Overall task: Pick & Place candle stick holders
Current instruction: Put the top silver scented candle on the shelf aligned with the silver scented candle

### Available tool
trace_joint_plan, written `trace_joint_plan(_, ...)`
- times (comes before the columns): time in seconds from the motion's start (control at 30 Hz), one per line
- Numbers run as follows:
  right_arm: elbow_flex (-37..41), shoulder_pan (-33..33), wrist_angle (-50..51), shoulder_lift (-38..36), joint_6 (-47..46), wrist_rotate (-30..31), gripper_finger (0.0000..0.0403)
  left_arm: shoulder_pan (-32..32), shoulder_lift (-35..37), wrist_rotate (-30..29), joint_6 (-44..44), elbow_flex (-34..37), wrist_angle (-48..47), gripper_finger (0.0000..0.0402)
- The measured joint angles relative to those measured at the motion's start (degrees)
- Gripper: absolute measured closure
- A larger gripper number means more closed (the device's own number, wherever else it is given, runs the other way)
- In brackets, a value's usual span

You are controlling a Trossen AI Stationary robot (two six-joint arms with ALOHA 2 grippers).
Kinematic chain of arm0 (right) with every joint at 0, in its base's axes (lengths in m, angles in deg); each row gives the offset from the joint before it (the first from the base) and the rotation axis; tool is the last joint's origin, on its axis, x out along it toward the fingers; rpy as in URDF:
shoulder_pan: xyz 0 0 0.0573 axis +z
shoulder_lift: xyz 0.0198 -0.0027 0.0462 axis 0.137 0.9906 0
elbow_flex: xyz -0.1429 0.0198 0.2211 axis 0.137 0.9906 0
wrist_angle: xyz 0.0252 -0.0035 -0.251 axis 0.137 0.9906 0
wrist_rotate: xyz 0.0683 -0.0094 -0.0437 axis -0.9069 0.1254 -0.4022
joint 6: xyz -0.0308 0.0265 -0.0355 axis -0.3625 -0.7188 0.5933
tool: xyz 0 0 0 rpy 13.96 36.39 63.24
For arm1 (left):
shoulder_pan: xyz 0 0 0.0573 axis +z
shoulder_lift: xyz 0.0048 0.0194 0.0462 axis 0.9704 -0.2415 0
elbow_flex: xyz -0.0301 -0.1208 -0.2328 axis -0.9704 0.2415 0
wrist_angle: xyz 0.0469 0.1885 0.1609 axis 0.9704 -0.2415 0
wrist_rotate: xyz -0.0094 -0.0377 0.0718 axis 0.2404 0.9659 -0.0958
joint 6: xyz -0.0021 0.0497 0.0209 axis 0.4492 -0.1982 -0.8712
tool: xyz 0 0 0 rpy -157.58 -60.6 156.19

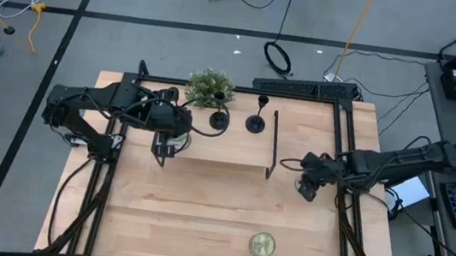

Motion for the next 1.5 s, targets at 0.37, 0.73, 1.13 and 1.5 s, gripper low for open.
trace_joint_plan(0.37, -0.01, -0.02, -0.61, 1.55, 5.54, -0.08, 0.0332, 0.0, 0.0, 0.0, -0.04, 0.0, 0.0, 0.036)
trace_joint_plan(0.73, -0.48, 1.49, -0.36, 1.44, 9.36, -6.32, 0.0398, 0.0, 0.0, 0.0, -0.02, 0.0, -0.01, 0.036)
trace_joint_plan(1.13, -4.67, 10.82, -14.08, 1.46, 10.86, -21.39, 0.0401, 0.0, -0.01, 0.0, 0.11, 0.0, 0.0, 0.036)
trace_joint_plan(1.5, -4.73, 14.95, -33.62, 2.08, 31.6, -22.65, 0.0402, 0.0, -0.01, 0.0, 0.09, 0.0, 0.0, 0.036)
